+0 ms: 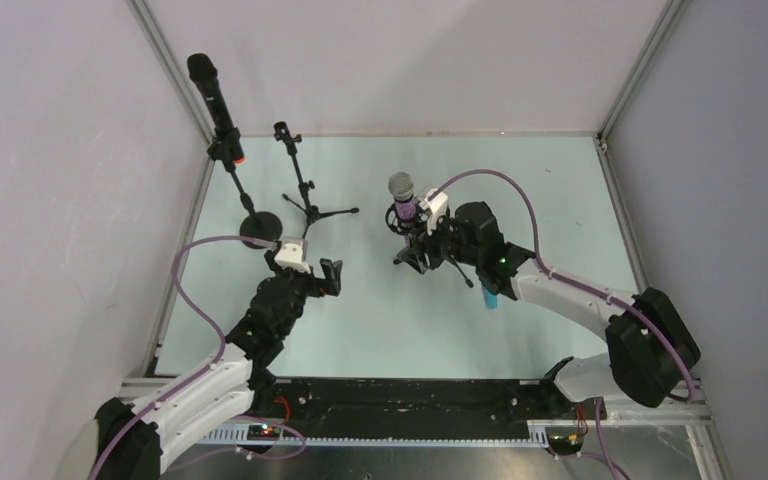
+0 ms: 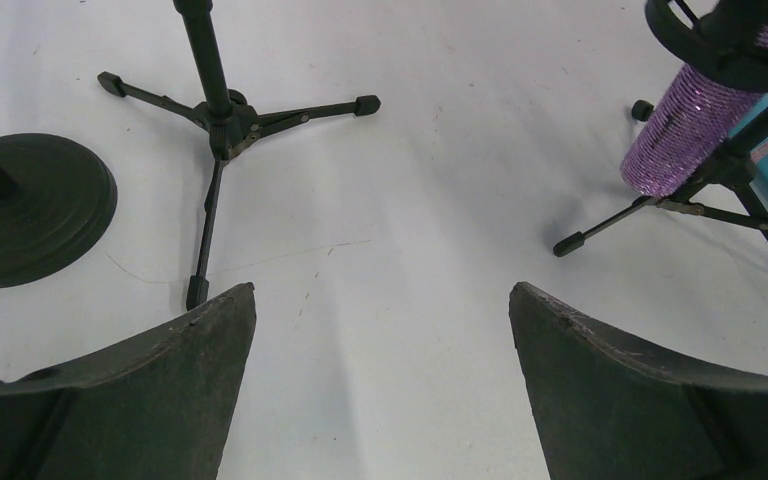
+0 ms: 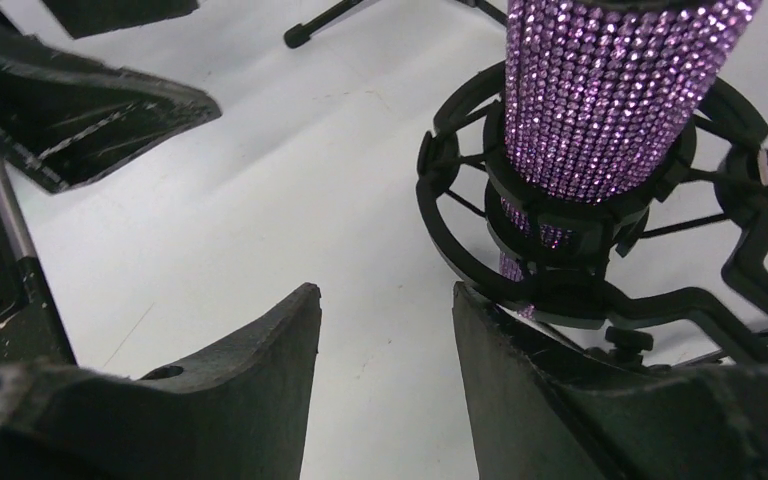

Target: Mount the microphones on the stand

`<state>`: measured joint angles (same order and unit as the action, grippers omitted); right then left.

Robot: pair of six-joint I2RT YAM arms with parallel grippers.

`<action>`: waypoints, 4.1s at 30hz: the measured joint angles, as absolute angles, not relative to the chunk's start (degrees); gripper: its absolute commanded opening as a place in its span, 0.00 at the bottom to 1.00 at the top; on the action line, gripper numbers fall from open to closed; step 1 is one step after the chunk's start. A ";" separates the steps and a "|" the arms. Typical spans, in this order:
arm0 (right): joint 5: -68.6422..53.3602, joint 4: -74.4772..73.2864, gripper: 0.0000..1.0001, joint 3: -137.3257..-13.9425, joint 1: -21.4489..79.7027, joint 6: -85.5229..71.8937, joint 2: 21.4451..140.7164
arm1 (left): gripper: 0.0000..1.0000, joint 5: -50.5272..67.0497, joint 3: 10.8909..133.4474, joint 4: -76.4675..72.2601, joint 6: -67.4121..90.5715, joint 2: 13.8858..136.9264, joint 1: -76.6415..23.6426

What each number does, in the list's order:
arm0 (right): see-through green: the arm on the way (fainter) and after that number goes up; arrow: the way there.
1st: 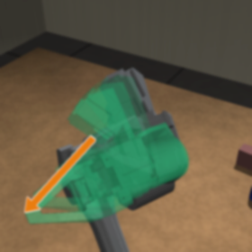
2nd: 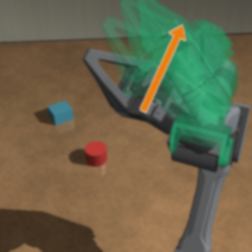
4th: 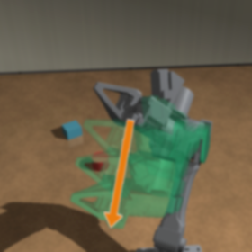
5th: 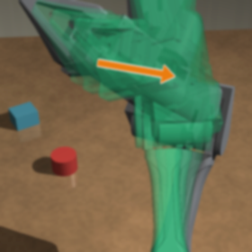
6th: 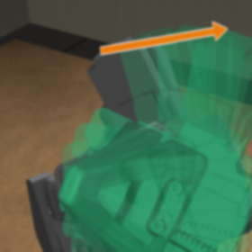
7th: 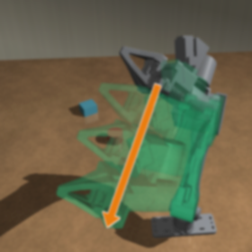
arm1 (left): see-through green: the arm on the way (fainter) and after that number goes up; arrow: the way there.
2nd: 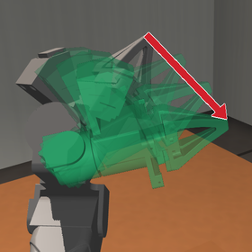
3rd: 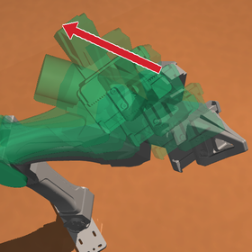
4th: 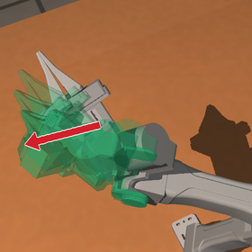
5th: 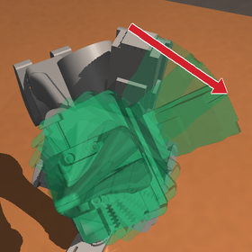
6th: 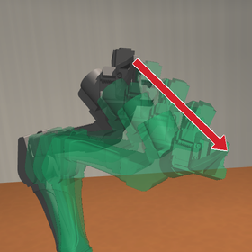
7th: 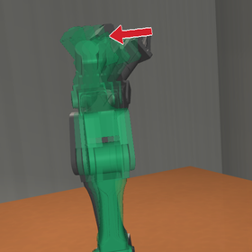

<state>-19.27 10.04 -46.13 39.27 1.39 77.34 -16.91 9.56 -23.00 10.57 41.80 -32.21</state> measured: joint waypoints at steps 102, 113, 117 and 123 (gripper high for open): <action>-30.72 14.83 0.17 -51.03 21.12 2.98 84.97 | 1.00 -17.19 10.50 -22.76 10.55 40.01 -32.10; -29.71 14.66 0.12 -51.05 22.61 1.89 84.44 | 1.00 -17.10 10.52 -23.03 10.55 41.01 -32.08; -29.61 13.69 0.11 -51.05 23.09 1.19 83.31 | 1.00 -17.10 10.50 -23.05 10.55 39.42 -32.08; -29.54 13.56 0.04 -51.05 23.33 0.10 81.21 | 1.00 -17.10 10.50 -23.00 10.52 38.70 -32.08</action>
